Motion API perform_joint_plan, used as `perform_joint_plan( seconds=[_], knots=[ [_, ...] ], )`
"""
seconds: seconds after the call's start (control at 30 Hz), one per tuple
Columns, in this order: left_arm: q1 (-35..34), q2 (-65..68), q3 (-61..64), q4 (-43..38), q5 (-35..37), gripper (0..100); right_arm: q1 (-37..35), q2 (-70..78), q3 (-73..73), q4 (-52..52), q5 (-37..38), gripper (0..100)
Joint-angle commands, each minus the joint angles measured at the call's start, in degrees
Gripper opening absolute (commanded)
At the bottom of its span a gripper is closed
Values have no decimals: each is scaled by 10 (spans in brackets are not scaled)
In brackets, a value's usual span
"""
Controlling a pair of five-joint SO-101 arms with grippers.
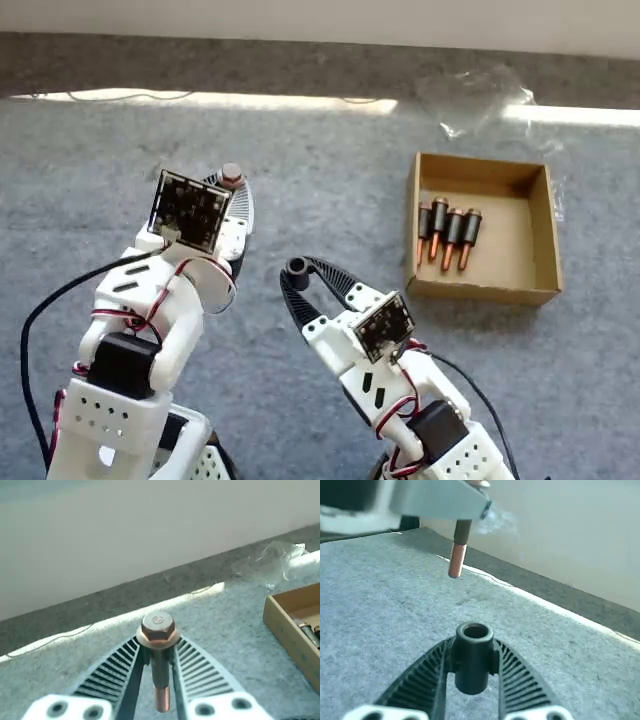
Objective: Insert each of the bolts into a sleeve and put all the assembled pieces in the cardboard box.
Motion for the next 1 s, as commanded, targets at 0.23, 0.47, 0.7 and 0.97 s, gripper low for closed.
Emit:
perform_joint_plan(
  seconds=[0.23, 0.47, 0.7, 0.97],
  knots=[
    [15, -59, -1, -69, 165, 4, 27, -6, 77, -1, -67, 4],
    [106, -63, 7, -72, 163, 4, 26, -6, 77, 0, -66, 4],
    [129, -63, -4, -71, 162, 4, 26, -6, 77, 0, -66, 4],
    [151, -63, -3, -69, 114, 4, 26, -6, 77, 0, -66, 4]
  ],
)
